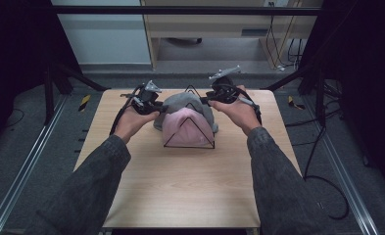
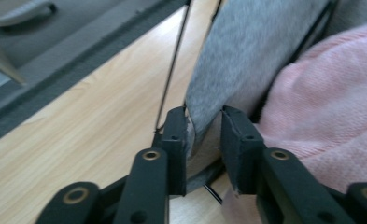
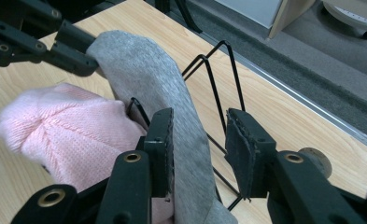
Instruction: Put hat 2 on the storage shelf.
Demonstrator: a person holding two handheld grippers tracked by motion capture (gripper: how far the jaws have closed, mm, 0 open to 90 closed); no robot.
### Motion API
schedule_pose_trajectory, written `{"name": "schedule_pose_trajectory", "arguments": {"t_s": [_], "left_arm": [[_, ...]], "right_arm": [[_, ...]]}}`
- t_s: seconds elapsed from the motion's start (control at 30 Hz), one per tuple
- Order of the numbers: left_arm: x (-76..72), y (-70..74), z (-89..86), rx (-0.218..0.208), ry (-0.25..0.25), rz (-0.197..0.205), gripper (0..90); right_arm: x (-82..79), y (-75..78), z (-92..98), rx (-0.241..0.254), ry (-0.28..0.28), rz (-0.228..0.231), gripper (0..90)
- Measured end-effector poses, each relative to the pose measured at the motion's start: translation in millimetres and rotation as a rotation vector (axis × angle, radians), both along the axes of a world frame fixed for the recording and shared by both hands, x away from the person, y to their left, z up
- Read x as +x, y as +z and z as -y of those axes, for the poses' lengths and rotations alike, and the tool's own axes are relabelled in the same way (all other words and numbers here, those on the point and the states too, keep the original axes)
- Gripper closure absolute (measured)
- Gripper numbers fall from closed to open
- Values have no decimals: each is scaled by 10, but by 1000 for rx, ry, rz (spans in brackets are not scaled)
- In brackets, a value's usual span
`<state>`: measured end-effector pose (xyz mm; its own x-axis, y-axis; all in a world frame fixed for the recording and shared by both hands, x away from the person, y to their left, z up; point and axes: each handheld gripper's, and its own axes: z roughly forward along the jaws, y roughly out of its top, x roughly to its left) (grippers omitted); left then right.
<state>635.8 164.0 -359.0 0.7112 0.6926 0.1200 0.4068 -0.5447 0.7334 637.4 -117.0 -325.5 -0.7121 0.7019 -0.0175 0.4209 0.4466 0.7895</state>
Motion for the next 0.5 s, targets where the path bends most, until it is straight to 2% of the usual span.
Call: {"name": "schedule_pose_trajectory", "arguments": {"t_s": [0.07, 0.17, 0.27, 0.43, 0.5], "left_arm": [[-21, 14, -14, -19, 20, 14, 663], [-66, 36, -29, -11, 50, 42, 562], [-109, 69, -58, -17, 66, 51, 469], [-237, 213, -124, -21, 92, 89, 353], [-293, 265, -139, -29, 103, 91, 313]], "right_arm": [[-19, -9, 6, 6, -6, -2, 608], [-48, -3, 20, 11, -17, 2, 581], [-86, 20, 29, 19, -25, 6, 544], [-195, 96, 30, 29, -41, 36, 451], [-253, 135, 27, 31, -48, 50, 403]]}}
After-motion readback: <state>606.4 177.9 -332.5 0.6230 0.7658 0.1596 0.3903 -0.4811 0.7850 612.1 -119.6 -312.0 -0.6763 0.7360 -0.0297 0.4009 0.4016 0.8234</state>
